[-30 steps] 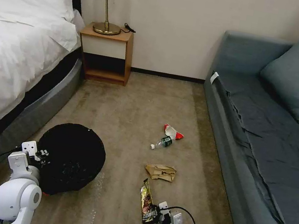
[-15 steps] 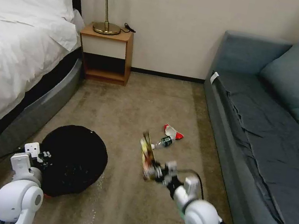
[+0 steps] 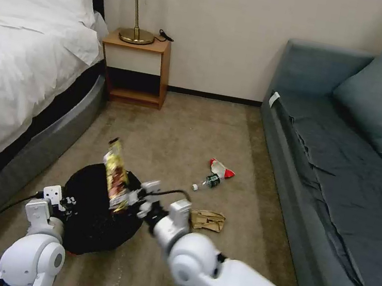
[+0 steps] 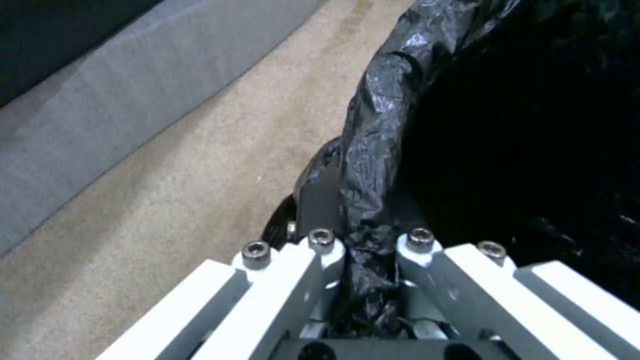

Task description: Pick up the trash bin, then pick up the garbage on the floor and place it into the trash bin.

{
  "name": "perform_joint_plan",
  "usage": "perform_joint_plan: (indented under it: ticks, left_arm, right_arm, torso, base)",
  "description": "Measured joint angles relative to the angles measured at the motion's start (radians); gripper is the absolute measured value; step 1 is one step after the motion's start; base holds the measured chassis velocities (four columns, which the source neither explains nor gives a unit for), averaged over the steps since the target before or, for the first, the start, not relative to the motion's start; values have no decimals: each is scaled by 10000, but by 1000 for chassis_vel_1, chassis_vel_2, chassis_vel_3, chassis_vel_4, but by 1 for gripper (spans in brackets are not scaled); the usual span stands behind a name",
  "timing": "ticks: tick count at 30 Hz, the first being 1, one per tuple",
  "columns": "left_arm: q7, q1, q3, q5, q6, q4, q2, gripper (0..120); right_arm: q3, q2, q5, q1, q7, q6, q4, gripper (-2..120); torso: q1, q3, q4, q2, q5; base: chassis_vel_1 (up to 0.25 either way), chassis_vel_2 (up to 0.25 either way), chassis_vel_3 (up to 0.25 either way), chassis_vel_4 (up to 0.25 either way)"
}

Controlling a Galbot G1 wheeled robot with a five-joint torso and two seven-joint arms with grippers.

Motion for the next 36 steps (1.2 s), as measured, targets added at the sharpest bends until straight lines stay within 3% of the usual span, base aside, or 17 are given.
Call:
perform_joint_plan:
  ticks: [5,19,23,24,27,31,36]
  left_arm:
    - [-1,5,-7,-1,15,-89,-50,4]
    - [2,-40,-57,-24,40,-77,-35,4]
    - [5,-72,-136,-55,21,-25,19,4]
    - [5,-72,-136,-55,21,-25,19,4]
    - [46,-98,-151,-78,-37,10,41,4]
    - [85,-103,-183,-91,-98,42,58,4]
    - [98,-110,-244,-104,-159,68,46,4]
  right_arm:
    - [-335,272,-318,71,103,-11,-492,1]
    - [16,49,-768,-103,73,-12,-213,48]
    - [2330,-629,-2178,-1115,-427,390,615,67]
    - [2330,-629,-2178,-1115,-427,390,615,67]
    - [4842,-1258,-3840,-2578,-948,857,1477,80]
    - [6709,-1773,-5259,-3946,-779,1096,2552,93]
    - [8045,-1452,-6711,-5872,-206,1489,3517,100]
  torso:
    - [0,0,0,0,0]
    - [0,0,2,0,4]
    - [0,0,1,0,5]
    - [0,0,1,0,5]
    - [0,0,-5,0,6]
    - [0,-1,-4,1,4]
    - [0,-1,-2,1,1]
  base:
    - [0,0,0,0]
    - [0,0,0,0]
    - [0,0,0,0]
    - [0,0,0,0]
    - [0,0,0,0]
    - [0,0,0,0]
    - [0,0,0,0]
